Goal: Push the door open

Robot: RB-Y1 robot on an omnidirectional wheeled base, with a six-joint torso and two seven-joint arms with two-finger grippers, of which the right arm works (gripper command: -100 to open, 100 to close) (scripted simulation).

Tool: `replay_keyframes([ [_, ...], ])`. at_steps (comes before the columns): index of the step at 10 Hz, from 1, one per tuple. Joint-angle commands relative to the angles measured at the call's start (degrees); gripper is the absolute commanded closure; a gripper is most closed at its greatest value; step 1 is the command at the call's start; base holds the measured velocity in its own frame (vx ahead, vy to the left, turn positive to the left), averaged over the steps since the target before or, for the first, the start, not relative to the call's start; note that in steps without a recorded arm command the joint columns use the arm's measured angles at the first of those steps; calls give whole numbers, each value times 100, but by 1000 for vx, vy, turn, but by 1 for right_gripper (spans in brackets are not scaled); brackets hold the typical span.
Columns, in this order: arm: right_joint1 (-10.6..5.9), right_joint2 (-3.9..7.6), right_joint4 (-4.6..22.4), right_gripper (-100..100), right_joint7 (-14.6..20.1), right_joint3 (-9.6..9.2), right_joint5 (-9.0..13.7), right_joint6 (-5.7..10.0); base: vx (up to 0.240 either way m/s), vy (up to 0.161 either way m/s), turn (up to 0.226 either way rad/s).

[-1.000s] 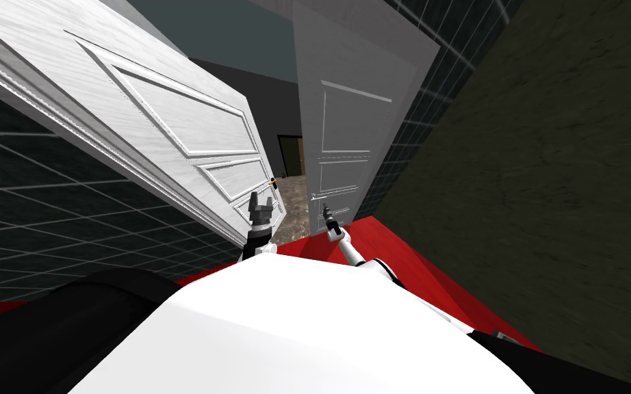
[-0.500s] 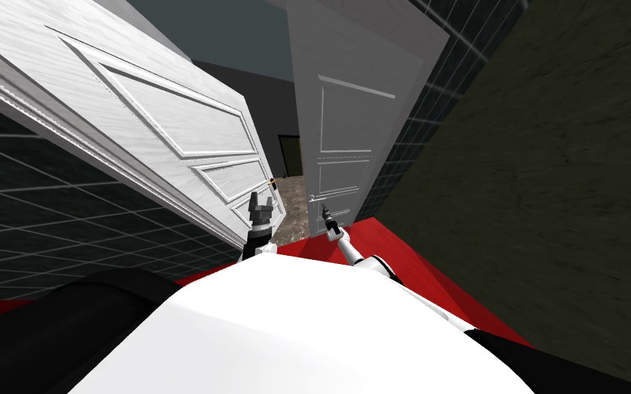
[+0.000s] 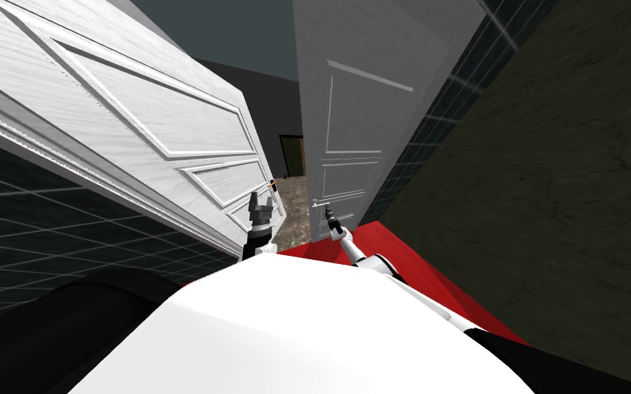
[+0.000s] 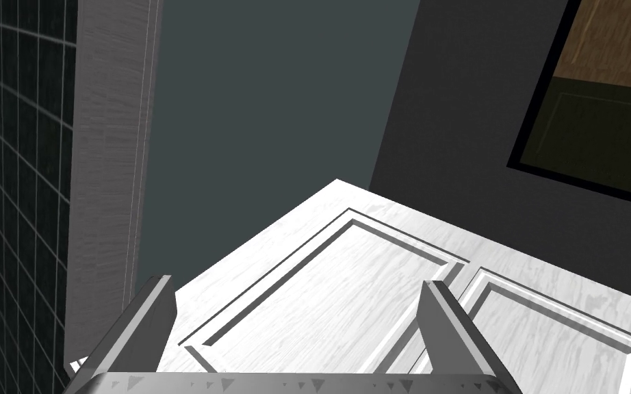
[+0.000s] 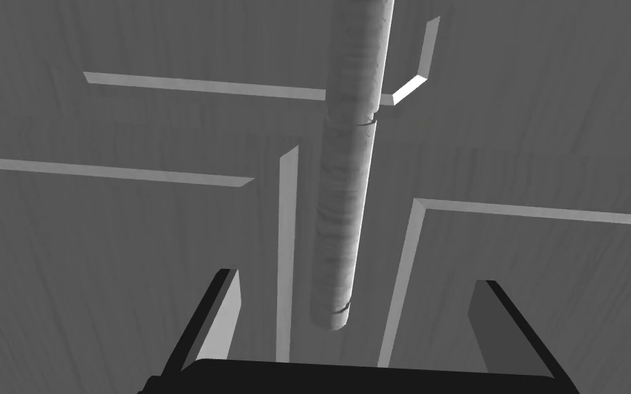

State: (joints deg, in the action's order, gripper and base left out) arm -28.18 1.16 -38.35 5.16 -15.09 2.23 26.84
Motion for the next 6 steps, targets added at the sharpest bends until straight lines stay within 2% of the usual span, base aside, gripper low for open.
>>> replay_keyframes([
  [1,-8,-47,39,-100,-1,17,6,28,179,111,28],
  [2,-6,-114,45,-100,-5,27,9,33,164,80,12],
  [3,-4,-228,52,-100,-9,38,12,39,194,65,22],
  [4,-20,-182,91,-100,-15,40,11,56,93,33,6],
  [5,-20,-182,91,100,-15,40,11,56,-15,-3,-6],
  [6,-20,-182,91,100,-15,40,11,56,-26,-12,9],
])
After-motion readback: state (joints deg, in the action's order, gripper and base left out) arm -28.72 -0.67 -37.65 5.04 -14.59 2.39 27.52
